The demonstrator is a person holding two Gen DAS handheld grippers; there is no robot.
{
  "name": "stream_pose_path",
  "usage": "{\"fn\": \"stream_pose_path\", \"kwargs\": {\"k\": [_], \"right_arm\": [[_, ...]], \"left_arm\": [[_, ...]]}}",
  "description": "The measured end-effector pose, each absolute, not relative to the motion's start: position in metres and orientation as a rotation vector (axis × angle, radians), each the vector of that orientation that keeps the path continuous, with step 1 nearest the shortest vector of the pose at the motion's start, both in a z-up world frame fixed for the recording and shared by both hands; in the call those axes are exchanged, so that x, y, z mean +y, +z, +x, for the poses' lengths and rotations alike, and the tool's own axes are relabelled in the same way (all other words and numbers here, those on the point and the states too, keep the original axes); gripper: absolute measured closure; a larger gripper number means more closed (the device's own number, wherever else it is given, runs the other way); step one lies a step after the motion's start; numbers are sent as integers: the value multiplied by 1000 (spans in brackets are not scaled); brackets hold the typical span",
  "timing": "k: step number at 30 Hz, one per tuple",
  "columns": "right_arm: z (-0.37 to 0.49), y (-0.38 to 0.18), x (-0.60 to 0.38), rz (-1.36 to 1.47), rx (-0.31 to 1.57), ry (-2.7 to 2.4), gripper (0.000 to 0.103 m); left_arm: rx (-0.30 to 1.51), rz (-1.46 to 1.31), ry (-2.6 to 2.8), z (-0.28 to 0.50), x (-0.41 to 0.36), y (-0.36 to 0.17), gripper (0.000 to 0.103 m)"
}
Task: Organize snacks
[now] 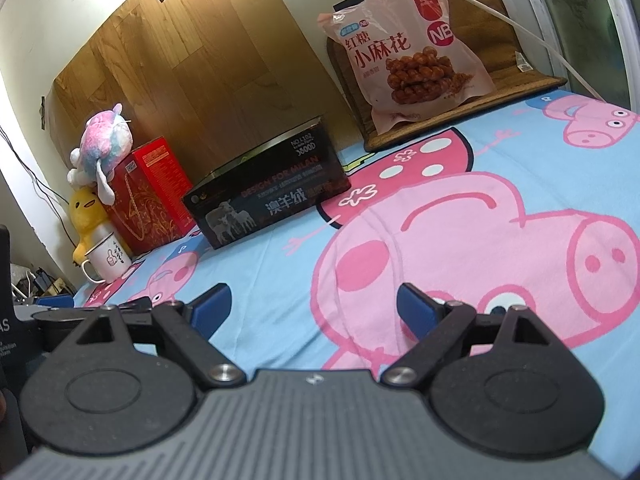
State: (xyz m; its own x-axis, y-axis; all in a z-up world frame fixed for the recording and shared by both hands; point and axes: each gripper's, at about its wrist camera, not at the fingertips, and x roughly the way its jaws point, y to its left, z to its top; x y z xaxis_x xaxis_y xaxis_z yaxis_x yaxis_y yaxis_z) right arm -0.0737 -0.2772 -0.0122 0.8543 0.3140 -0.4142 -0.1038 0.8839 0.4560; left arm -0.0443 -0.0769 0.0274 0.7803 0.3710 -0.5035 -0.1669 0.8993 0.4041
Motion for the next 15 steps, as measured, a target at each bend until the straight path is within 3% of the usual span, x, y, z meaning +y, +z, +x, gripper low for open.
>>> {"fn": "stream_pose_path", "kwargs": {"k": [15], "right_arm": [[-74, -13, -279, 443, 502, 227, 11]], "left_arm": [[613, 351, 295, -44, -77, 26, 0]]}}
